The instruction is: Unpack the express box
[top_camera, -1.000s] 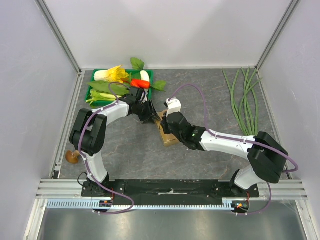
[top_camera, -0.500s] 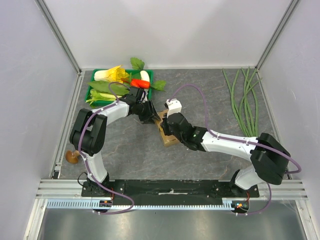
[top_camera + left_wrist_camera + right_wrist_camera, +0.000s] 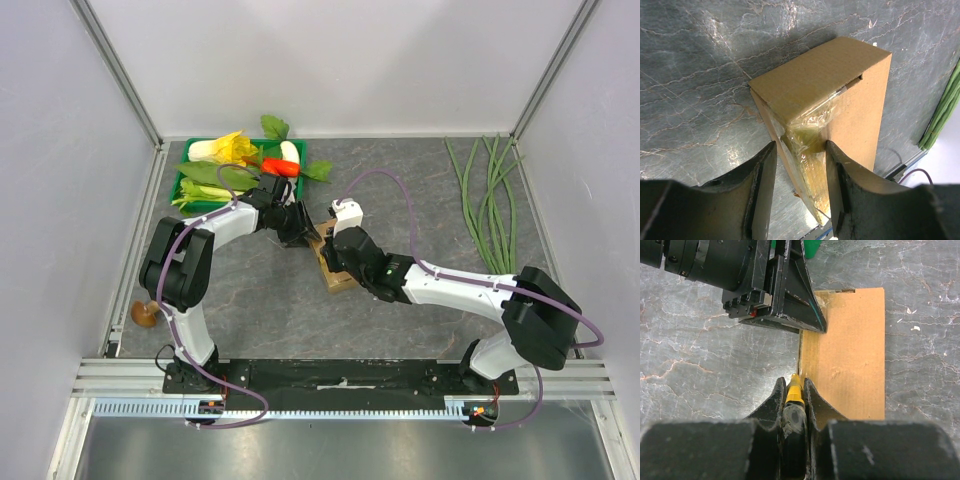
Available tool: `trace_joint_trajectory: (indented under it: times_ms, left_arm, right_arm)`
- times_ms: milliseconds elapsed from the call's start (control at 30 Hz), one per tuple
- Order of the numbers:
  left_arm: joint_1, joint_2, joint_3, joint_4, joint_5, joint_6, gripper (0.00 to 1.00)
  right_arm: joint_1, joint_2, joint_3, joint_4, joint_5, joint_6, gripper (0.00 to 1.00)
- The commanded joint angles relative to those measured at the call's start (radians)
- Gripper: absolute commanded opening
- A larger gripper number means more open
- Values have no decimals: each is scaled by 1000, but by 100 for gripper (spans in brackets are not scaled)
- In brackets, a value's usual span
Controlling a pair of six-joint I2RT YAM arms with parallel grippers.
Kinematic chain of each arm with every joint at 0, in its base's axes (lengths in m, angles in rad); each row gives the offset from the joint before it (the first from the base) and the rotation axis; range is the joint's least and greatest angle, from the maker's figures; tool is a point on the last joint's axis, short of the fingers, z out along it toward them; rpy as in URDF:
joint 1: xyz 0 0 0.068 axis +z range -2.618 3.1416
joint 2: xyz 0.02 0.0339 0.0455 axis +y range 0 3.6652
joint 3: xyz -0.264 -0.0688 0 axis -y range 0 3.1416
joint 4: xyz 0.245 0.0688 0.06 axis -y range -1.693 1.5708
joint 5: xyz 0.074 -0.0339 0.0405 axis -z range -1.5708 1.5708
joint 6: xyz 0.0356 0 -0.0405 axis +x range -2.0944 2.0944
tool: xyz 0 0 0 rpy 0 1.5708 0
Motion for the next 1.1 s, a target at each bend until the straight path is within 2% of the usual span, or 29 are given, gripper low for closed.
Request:
trace_joint_trajectory:
  times_ms: [0,400,533,1067]
  left_arm:
    - [0,44,-28,-105,-111,29,49]
    - [0,45,-27,-103,-111,26,49]
    - [0,51,-23,-103,-110,20,49]
    - [3,59,-19,-105,-116,23,49]
  right_arm:
    - [10,7,1,-22,29,0,0]
    - [12,3,-16,-70,23,14,0]
    - [17,30,2,-131,-2,21,0]
    - [23,-36,-45,-183,-21,-9,0]
